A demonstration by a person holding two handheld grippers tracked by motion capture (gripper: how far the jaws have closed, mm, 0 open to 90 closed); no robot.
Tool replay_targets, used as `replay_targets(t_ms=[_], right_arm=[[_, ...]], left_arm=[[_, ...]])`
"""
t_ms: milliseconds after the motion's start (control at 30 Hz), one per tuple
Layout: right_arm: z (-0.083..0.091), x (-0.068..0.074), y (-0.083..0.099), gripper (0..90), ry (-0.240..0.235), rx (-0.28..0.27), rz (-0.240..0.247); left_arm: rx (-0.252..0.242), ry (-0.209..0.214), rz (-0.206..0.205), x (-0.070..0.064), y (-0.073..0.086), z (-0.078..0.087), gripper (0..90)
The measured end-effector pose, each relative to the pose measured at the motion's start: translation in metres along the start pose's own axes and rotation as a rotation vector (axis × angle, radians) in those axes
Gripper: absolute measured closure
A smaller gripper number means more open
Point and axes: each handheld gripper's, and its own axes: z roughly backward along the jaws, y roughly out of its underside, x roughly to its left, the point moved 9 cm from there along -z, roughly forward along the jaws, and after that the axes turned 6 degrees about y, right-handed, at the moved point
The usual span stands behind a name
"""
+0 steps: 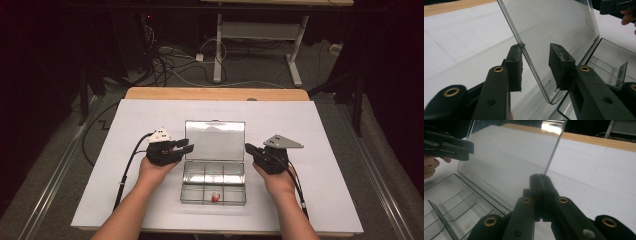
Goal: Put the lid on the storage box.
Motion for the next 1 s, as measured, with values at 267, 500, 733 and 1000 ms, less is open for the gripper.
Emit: replay_targets(t_ms=[267,500,733,1000], right_arm=[[0.003,0.017,0.005,90.0,-0.032,-0.010,0.042],[0.004,0.025,0.010,90.0,-0.029,0.001,0.081],[0.006,0.029,0.009,90.0,-0.037,-0.004,0.075],[0.011,0.030,0.006,90.0,-0.037,-0.015,0.073]], left_arm=[[-0.031,0.005,-0.022,-0.007,-0.001,0.007,67.4],[-0.044,0.007,-0.049,-0.014,-0.001,0.013,72.0],[-0.038,0.003,-0.076,-0.020,0.001,0.018,73.4],[-0.038,0.010,-0.095,-0.027,0.005,0.024,73.4]])
